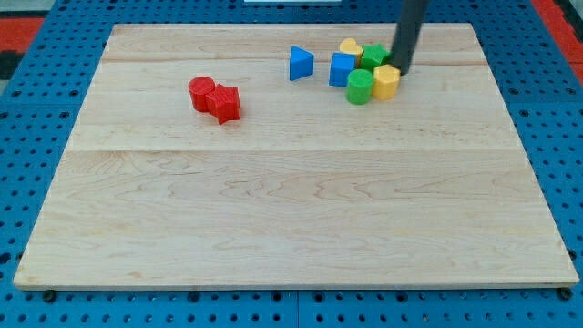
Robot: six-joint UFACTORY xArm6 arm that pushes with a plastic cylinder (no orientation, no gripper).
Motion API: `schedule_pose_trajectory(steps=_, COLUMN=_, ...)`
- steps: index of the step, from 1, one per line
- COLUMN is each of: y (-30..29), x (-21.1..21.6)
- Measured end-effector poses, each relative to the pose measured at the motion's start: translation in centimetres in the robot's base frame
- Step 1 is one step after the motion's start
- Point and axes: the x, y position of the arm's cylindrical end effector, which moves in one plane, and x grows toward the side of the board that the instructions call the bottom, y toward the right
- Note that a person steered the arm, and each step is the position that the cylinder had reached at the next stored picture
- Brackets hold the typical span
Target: Slide the yellow hexagon down and then left
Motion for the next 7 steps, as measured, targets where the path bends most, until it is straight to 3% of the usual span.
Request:
schedule_pose_trajectory(steps=1, y=-3.4, x=2.3)
schedule_pose_trajectory(steps=4, y=-5.7, x=11.6)
schedule_pose_trajectory(steps=6, y=-0.4, x=14.6)
schedule_pose_trajectory(steps=7, y=0.0, x=19.0)
